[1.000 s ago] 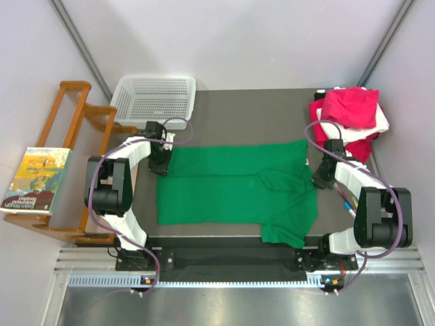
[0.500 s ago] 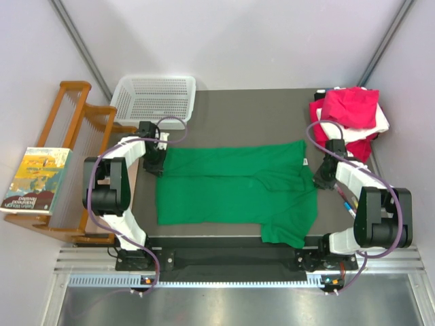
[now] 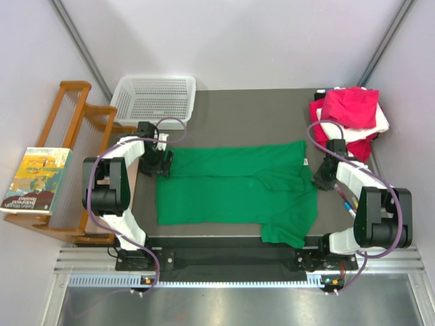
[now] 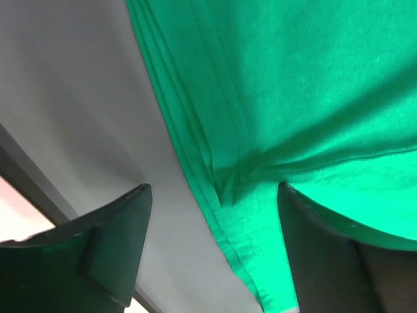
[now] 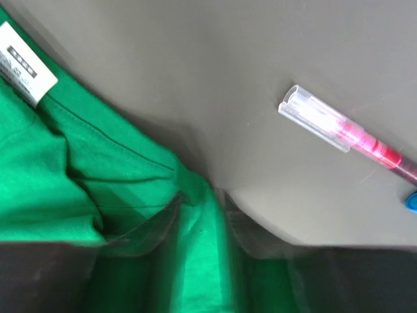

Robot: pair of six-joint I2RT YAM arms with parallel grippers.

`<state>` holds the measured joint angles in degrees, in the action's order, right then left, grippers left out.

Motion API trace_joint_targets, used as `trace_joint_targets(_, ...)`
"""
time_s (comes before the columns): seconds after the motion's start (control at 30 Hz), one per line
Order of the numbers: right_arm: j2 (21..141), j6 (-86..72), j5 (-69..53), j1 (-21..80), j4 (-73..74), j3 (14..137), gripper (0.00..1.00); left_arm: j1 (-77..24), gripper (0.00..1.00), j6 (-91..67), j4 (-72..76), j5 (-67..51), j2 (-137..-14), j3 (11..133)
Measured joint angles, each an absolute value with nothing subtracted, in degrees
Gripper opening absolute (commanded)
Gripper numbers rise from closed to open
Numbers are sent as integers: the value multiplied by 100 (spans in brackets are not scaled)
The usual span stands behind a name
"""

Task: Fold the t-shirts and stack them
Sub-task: Fold the tshirt

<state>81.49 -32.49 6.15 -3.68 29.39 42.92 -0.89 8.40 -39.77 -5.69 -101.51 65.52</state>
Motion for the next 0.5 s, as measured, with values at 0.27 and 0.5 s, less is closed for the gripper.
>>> trace_joint_targets(0.27, 7988, -3197, 596, -397, 3030, 4320, 100, -80, 91, 921, -4451, -777, -9723, 6766)
trace_joint_targets(0.5, 6879, -3076, 274, -276, 3343, 4344, 100, -558, 88, 1236, -4956, -1009, -8562, 6702)
